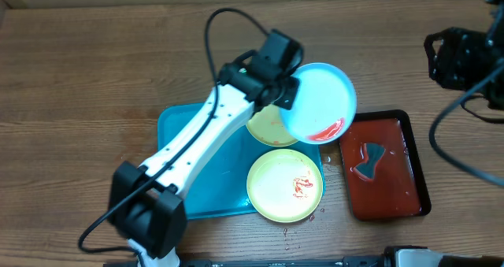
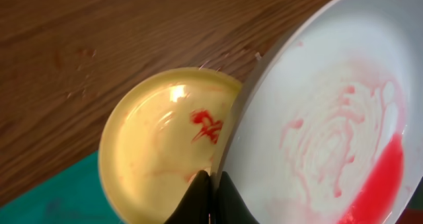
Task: Clean dirty plates on tray and stack at the side
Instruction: 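Lift the white plate with the left gripper and tilt it over the red tray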
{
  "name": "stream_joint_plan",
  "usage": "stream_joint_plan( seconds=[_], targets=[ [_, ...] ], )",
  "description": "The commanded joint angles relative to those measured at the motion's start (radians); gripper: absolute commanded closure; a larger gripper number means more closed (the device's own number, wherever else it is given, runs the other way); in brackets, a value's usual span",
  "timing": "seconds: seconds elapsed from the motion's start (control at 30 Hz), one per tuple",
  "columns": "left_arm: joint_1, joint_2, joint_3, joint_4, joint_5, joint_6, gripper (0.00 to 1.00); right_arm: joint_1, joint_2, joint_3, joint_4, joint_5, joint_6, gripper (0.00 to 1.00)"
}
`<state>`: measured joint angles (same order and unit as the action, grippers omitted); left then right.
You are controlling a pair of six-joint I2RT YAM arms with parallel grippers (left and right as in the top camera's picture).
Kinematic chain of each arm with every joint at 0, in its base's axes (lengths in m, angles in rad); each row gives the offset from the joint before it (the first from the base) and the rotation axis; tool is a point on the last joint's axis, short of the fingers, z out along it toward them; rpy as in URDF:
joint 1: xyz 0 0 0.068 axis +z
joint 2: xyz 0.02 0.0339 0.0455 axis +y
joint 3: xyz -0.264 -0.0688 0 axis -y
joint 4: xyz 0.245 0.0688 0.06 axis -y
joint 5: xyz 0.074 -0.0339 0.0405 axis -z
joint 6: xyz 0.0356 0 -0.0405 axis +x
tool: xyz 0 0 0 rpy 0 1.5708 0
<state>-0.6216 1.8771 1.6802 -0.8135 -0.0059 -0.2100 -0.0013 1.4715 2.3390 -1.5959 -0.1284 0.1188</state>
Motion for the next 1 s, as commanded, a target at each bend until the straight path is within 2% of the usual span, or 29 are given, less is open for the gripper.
stream_joint_plan(
  seconds=[0.0,0.27,0.53,0.97],
  targets=[
    [-0.055,0.063,0.116,0.001,-0.034,0.037,0.96,-0.005,-0.044,0.032,-0.003,-0.037,-0.008,0.51],
    [-0.188,0.158,0.237,0.006,-0.182,0.147,0.96,-0.005,-0.108,0.032,-0.012,-0.112,-0.016,0.52],
    [-0.263,0.163,0.241,0.061,-0.288,0.219,0.95,-0.005,-0.112,0.032,-0.027,-0.144,-0.019,0.52],
    [-0.42,0.163,0.241,0.185,-0.612,0.458,0.96,-0.005,-0.112,0.032,-0.026,-0.144,-0.023,0.51]
  ],
)
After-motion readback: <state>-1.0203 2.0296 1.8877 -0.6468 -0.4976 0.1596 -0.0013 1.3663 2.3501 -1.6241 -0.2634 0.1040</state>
